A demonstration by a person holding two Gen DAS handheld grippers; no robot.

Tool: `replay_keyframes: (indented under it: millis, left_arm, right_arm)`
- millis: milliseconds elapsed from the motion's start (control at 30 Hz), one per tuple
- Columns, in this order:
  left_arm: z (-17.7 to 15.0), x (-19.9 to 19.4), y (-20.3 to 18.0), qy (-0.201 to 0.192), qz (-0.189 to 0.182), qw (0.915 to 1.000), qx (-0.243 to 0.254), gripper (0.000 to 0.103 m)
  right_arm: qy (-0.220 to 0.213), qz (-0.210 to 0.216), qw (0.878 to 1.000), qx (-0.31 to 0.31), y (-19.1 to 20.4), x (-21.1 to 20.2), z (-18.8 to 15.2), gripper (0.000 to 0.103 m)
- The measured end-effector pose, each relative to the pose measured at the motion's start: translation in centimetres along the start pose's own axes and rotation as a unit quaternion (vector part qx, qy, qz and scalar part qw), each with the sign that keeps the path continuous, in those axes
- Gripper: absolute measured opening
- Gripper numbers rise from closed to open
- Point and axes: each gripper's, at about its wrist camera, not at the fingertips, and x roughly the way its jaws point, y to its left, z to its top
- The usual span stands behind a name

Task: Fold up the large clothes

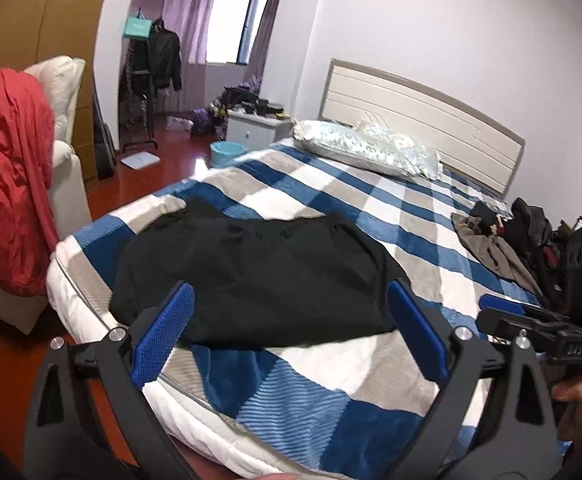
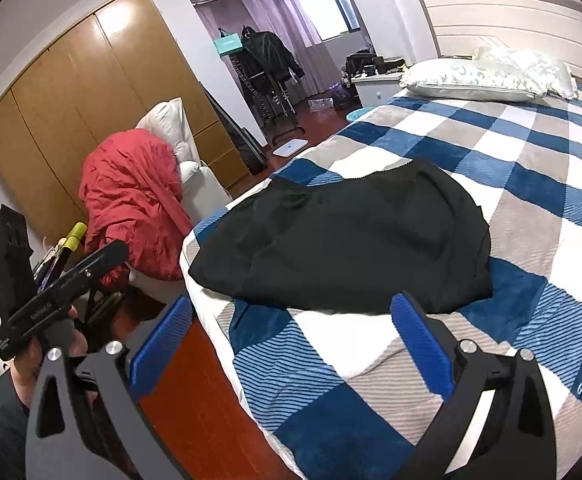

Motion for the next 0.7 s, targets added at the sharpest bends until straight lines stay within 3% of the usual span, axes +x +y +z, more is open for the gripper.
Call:
replay_keyframes:
  millis: [700]
  left_arm:
    - [-0.04, 0.00, 0.40, 0.009, 0.001, 0.9999, 0.004, 0.096]
  right_arm:
    - [-0.005, 0.005, 1.000, 0.010, 0.55, 0.35, -0.71, 0.098]
